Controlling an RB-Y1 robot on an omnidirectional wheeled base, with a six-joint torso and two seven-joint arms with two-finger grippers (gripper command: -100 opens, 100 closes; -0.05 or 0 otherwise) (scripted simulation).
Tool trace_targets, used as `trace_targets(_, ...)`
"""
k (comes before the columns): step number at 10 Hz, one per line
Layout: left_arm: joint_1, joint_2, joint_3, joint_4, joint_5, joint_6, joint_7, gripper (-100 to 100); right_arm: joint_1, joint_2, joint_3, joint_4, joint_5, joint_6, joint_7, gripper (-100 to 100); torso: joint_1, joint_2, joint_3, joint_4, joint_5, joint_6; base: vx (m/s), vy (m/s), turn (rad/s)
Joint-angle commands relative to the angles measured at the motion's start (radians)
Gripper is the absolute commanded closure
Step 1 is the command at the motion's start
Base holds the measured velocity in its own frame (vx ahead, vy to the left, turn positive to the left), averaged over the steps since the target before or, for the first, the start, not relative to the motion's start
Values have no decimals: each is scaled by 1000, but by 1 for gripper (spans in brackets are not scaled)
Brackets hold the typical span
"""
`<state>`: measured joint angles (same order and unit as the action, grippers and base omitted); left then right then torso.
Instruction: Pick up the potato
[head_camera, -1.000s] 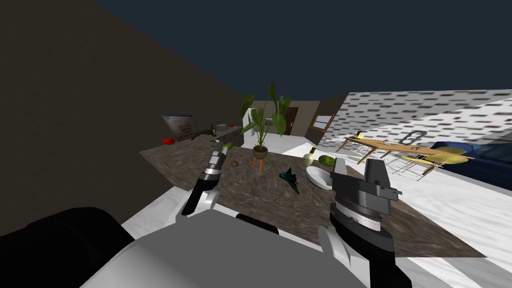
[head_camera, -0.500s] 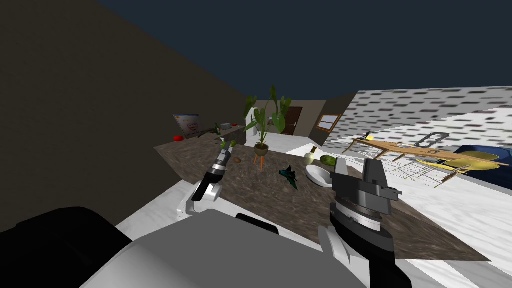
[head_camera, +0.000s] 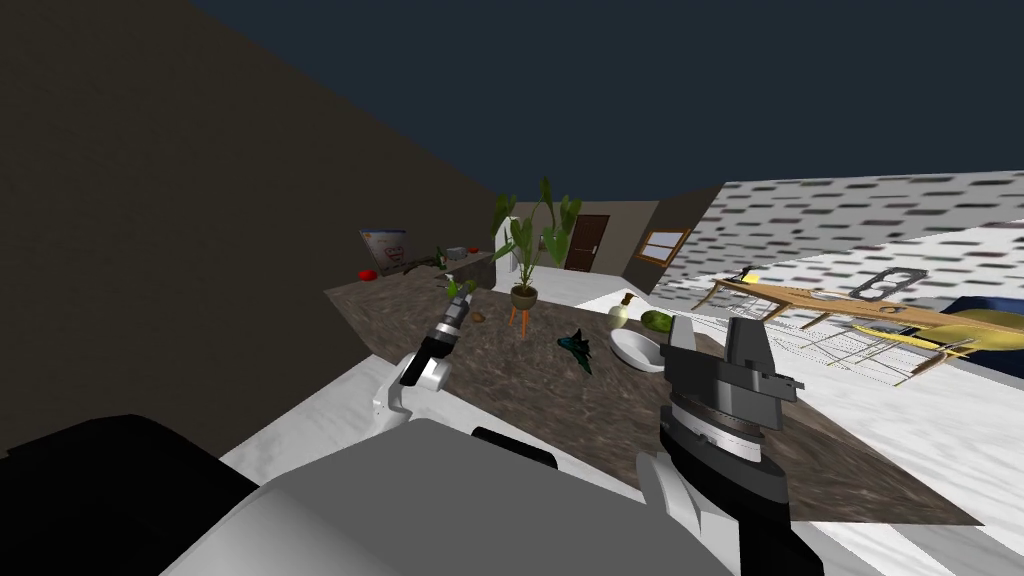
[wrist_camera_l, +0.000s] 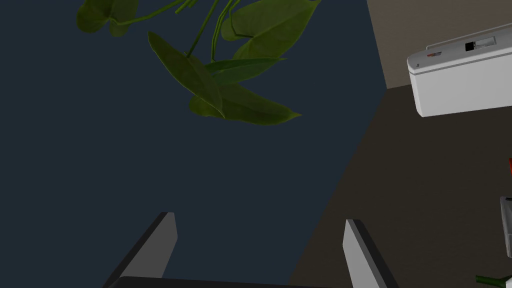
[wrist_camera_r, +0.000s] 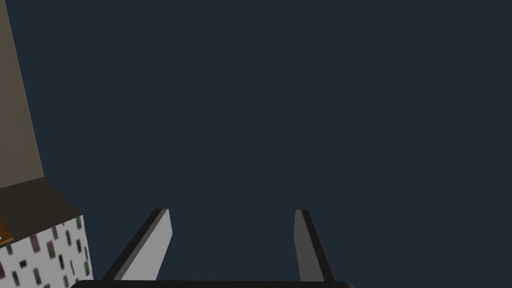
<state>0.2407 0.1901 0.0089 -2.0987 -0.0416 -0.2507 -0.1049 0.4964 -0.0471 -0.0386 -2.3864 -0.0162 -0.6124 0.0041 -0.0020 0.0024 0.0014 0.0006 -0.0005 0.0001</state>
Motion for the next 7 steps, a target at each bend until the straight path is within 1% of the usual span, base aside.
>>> trace_targets(1,-50,15,-2,50,11,26,-7,-100,0,0,0,0,0,0,0,0,0,0,0,0,0,0,-63,-27,92)
trace_targets(2,-51,15,-2,53,11,26,-7,-100,0,0,0,0,0,0,0,0,0,1,0,0,0,0,-55,-27,41)
trace_targets(3,-92,25,-4,88,21,53,-15,-100,0,0,0,0,0,0,0,0,0,1,0,0,0,0,-57,-29,77)
trace_targets(4,-122,34,-7,121,32,82,-23,-100,0,0,0,0,0,0,0,0,0,1,0,0,0,0,-75,-37,136)
trace_targets(5,-141,34,-7,143,32,82,-23,-100,0,0,0,0,0,0,0,0,-1,1,1,0,0,0,-62,-33,42)
trace_targets(6,-172,42,-9,175,44,113,-31,-100,0,0,0,0,0,0,0,0,-1,1,1,0,0,0,-59,-29,62)
trace_targets(7,-186,42,-9,191,44,113,-31,-100,0,0,0,0,0,0,0,0,0,1,1,0,0,0,-43,-23,41)
